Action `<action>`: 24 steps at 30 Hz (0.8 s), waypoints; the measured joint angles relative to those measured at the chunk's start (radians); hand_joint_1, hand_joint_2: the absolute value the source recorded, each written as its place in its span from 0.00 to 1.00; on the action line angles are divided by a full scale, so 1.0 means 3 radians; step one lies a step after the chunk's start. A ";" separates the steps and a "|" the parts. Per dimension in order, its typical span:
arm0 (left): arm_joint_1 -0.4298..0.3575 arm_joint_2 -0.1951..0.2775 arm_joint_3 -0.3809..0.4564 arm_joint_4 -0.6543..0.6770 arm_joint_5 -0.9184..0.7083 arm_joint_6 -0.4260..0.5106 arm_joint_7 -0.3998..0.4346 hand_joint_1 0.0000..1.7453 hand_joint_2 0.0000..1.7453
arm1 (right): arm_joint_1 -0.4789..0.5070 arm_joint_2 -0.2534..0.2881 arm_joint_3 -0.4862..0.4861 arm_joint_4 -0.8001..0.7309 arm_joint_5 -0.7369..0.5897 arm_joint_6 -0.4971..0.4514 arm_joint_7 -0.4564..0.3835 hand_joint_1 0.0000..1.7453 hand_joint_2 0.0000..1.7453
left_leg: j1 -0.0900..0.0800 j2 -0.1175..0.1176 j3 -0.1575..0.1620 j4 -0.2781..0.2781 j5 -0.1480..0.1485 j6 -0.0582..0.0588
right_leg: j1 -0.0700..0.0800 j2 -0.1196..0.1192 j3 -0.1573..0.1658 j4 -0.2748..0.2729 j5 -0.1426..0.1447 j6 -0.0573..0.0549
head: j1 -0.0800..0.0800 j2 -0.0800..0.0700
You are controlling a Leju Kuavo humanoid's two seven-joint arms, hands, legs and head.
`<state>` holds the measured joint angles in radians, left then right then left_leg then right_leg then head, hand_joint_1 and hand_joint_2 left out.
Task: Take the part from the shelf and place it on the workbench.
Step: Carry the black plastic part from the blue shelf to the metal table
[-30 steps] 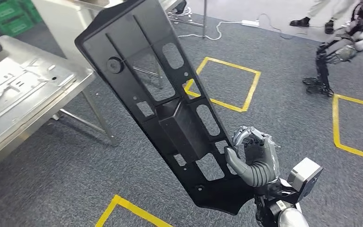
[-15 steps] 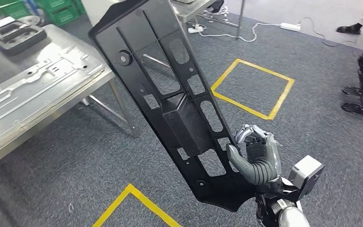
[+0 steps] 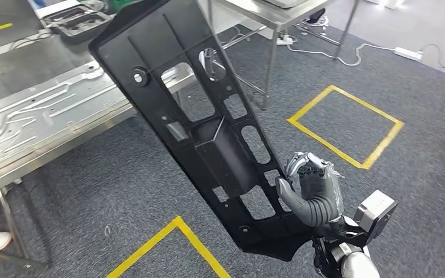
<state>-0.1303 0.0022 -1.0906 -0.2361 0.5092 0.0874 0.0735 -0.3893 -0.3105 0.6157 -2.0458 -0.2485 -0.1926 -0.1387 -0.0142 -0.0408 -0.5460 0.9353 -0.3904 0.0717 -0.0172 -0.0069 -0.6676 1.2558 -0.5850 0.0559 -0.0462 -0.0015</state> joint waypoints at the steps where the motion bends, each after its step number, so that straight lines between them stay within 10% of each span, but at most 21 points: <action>1: 0.0003 -0.0003 0.0000 0.0000 0.0001 0.0000 0.0000 0.00 1.00 | -0.0002 0.0000 0.0000 0.0001 -0.0005 0.0003 0.0000 1.00 1.00 | 0.0006 -0.0051 0.0005 0.0005 -0.0004 -0.0006 | -0.0010 0.0006 0.0019 -0.0094 0.0099 0.0011 | 0.0000 0.0000; 4: 0.0006 -0.0004 0.0001 0.0000 0.0007 0.0000 -0.0001 0.00 1.00 | -0.0008 -0.0005 -0.0001 0.0003 -0.0021 0.0003 0.0001 1.00 1.00 | 0.0028 -0.0186 0.0001 0.0051 -0.0038 -0.0056 | -0.0054 0.0147 0.0277 -0.0741 0.0433 0.0037 | 0.0001 0.0000; 8: 0.0009 -0.0002 0.0001 0.0000 0.0010 -0.0008 0.0004 0.00 1.00 | -0.0013 -0.0010 -0.0001 0.0005 -0.0047 0.0003 -0.0003 1.00 1.00 | 0.0039 -0.0283 -0.0052 0.0076 -0.0049 -0.0123 | -0.0036 0.0140 0.0333 -0.0905 0.0478 -0.0051 | -0.0001 0.0000; 12: 0.0009 0.0000 0.0001 0.0000 -0.0002 -0.0008 0.0031 0.00 1.00 | -0.0013 -0.0013 -0.0003 0.0006 -0.0061 0.0003 -0.0010 1.00 1.00 | 0.0035 0.0024 -0.0284 0.0572 -0.0318 -0.0183 | -0.0033 0.0001 0.0341 -0.0916 0.0478 -0.0132 | -0.0016 0.0000; 15: 0.0004 0.0000 0.0001 0.0000 -0.0012 -0.0008 0.0051 0.00 1.00 | -0.0004 -0.0013 -0.0003 0.0014 -0.0075 0.0003 -0.0013 1.00 1.00 | 0.0048 0.0087 -0.0560 0.1121 -0.0510 -0.0203 | -0.0024 -0.0111 0.0340 -0.0916 0.0468 -0.0146 | -0.0021 0.0000; 21: -0.0003 0.0006 0.0001 0.0000 -0.0022 -0.0008 0.0090 0.00 1.00 | -0.0008 -0.0013 -0.0003 0.0020 -0.0080 0.0003 -0.0023 1.00 1.00 | -0.0014 0.0419 -0.0053 0.0101 -0.0084 -0.0116 | -0.0001 -0.0338 0.0391 -0.0914 0.0425 -0.0095 | -0.0020 0.0000; 24: -0.0001 0.0014 0.0001 0.0000 -0.0027 -0.0009 0.0079 0.00 1.00 | -0.0016 -0.0003 -0.0003 0.0023 -0.0081 0.0010 -0.0024 1.00 1.00 | -0.0019 0.0309 -0.0046 0.0056 -0.0063 -0.0082 | -0.0008 -0.0405 0.0426 -0.0916 0.0395 -0.0043 | -0.0017 0.0000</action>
<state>-0.1306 0.0064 -1.0904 -0.2362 0.5012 0.0846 0.0974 -0.3940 -0.3115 0.6149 -2.0389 -0.2729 -0.1898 -0.1459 -0.0199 0.0519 -0.5599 0.9520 -0.4091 0.0472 -0.0195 -0.1285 -0.5397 0.9810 -0.4666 0.0430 -0.0514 -0.0015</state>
